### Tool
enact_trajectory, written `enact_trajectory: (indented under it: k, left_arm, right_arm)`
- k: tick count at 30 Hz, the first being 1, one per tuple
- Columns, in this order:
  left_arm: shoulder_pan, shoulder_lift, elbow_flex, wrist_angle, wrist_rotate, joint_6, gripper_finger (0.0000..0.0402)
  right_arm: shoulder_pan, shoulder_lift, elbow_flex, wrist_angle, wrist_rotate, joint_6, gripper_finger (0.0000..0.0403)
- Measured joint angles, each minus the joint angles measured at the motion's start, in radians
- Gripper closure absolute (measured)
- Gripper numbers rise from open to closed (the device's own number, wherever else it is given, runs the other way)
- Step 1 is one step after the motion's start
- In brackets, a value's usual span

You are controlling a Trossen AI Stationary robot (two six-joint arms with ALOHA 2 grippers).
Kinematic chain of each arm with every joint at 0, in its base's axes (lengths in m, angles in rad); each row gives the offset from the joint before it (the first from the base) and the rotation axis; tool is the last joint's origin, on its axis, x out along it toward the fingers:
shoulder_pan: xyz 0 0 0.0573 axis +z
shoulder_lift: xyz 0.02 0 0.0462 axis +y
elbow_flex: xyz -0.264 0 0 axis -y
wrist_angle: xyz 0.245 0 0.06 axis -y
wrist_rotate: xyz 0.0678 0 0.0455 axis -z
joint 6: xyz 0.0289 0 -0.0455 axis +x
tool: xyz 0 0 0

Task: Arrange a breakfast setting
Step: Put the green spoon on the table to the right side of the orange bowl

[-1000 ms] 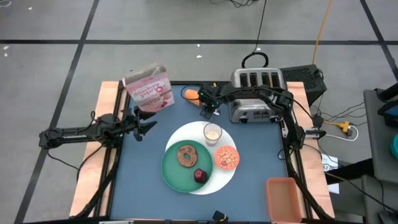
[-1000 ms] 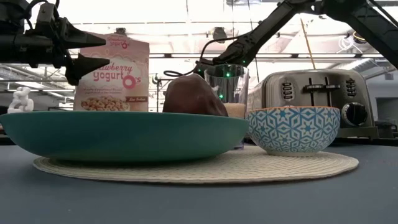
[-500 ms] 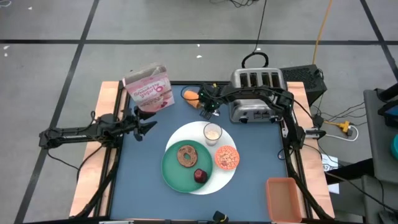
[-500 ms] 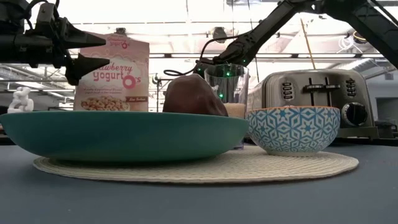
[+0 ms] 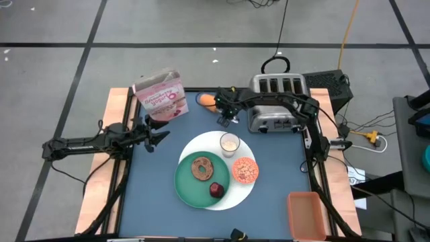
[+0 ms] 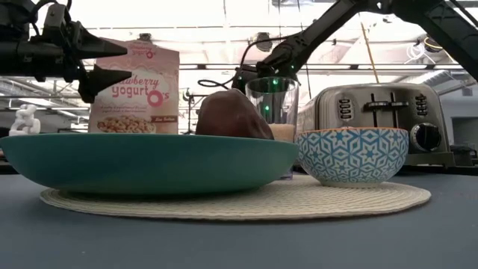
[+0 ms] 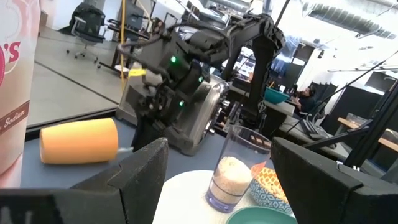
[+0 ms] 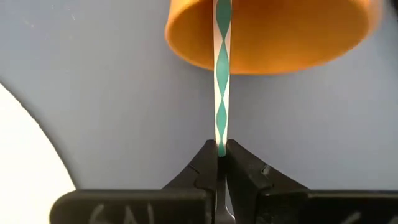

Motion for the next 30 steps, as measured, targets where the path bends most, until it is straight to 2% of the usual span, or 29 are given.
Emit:
enact_trajectory:
  k: [16,30]
  left_arm:
    - [0.000,0.000,0.000,-0.006,0.001,-0.001,0.0115]
    - [0.000,0.000,0.000,-0.019,0.001,-0.006,0.0115]
  right_arm:
    - [0.009,-0.003,0.295,-0.398,-0.001,-0.003,0.0389]
    - [0.068,-0.003,0.492,-0.583,0.000,-0.007,0.0389]
